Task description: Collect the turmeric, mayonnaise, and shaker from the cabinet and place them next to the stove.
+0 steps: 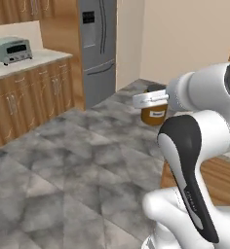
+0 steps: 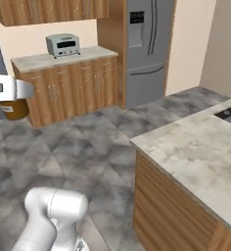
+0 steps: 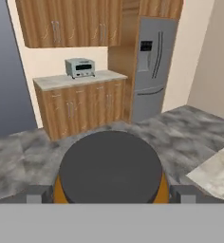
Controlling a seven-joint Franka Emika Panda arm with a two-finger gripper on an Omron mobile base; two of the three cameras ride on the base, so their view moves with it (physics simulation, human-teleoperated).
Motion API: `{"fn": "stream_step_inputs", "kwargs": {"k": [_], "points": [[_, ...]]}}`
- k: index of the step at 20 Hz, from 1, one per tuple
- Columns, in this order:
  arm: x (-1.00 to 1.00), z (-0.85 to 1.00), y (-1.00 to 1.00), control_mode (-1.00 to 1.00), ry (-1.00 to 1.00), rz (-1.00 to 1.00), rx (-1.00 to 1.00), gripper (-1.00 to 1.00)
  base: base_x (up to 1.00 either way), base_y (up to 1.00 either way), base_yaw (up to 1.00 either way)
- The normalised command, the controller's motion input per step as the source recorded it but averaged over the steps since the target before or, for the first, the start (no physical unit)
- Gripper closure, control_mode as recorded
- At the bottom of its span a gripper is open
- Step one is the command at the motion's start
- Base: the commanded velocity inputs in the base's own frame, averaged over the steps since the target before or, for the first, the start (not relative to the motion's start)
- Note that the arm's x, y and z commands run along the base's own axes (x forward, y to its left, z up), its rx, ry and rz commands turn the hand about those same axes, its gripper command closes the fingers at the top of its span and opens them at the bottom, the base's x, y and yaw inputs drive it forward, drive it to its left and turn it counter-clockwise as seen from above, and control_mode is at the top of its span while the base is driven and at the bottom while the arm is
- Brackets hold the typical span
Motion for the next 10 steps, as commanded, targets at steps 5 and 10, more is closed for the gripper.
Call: {"fn": "stream_step_inputs", "kwargs": {"k": [5, 10], "points": [[0.00, 0.00, 0.00, 1.00, 0.00, 0.00, 0.00, 1.00, 0.51, 0.46, -0.54], [0.00, 0.00, 0.00, 1.00, 0.00, 0.00, 0.00, 1.00, 0.49, 0.44, -0.54]]}}
